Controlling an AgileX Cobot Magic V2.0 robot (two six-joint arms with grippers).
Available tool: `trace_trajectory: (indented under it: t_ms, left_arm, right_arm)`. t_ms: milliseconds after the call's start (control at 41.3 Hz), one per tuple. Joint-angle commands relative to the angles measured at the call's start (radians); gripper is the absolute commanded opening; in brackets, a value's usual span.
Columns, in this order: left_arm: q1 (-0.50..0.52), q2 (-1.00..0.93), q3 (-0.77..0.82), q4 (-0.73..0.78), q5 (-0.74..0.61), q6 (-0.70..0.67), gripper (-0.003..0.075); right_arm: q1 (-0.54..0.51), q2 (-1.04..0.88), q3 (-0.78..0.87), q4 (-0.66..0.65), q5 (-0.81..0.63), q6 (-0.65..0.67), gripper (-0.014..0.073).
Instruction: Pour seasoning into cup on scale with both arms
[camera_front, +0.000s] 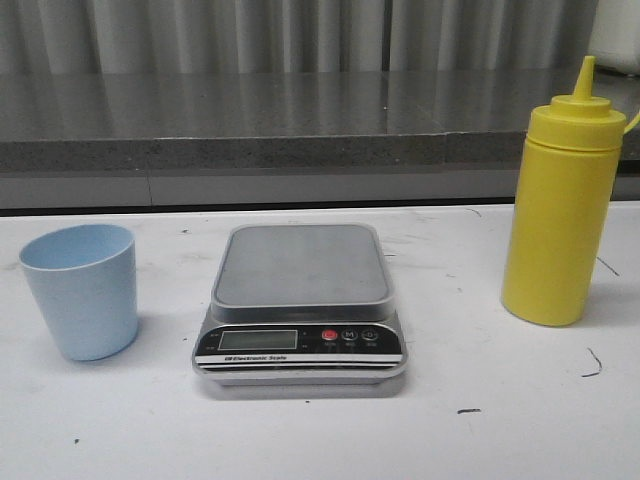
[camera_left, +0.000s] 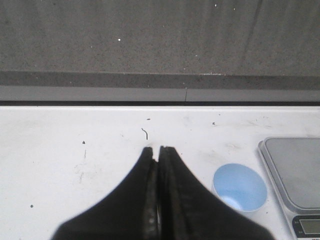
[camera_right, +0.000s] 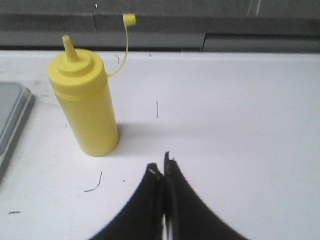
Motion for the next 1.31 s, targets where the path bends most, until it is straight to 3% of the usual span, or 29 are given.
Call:
trace_trajectory:
  t_ms: [0,266,339,387,460,557,654,726,1017,1283]
  left_arm:
    - [-0.004,0.044,-0.035,-0.008,-0.067,-0.01,-0.002]
    - [-0.004,0.117,-0.035,-0.01,-0.058,-0.01,-0.002]
    - [-0.004,0.138,-0.035,-0.01,-0.052,-0.01,-0.0015]
    - [-0.004,0.148,-0.035,-0.01,-0.047,-0.01,0.0008]
    - [-0.004,0.163,-0.035,-0.01,-0.045,-0.01,0.0103]
    - [-0.004,0.181,-0.035,-0.01,-0.045,-0.01,0.0307]
    - [-0.004,0.195,-0.035,-0.01,-0.045,-0.01,0.0473]
    - [-0.004,0.21,-0.037,-0.01,-0.045,-0.01,0.0524]
    - [-0.128,0.351,-0.1,-0.01,0.006,0.027,0.0512]
    - [-0.245,0.592,-0.23,-0.01,0.098,0.036,0.0512]
  right_arm:
    - [-0.003,0.063,-0.034,-0.01,-0.05,-0.009,-0.0117]
    - [-0.003,0.156,-0.034,-0.011,-0.032,-0.012,-0.0109]
    - [-0.003,0.171,-0.034,-0.011,-0.027,-0.024,-0.0047]
    - [-0.003,0.172,-0.034,-0.01,-0.025,-0.037,0.0038]
    - [-0.003,0.172,-0.034,-0.01,-0.025,-0.057,0.0209]
    - [-0.003,0.172,-0.034,-0.01,-0.025,-0.058,0.045]
    - [-0.003,0.172,-0.034,-0.01,-0.025,-0.058,0.0553]
    - [-0.003,0.172,-0.034,-0.01,-0.024,-0.058,0.0553]
    - [-0.003,0.172,-0.034,-0.01,-0.024,-0.058,0.0552]
    - [-0.003,0.172,-0.034,-0.01,-0.024,-0.058,0.0552]
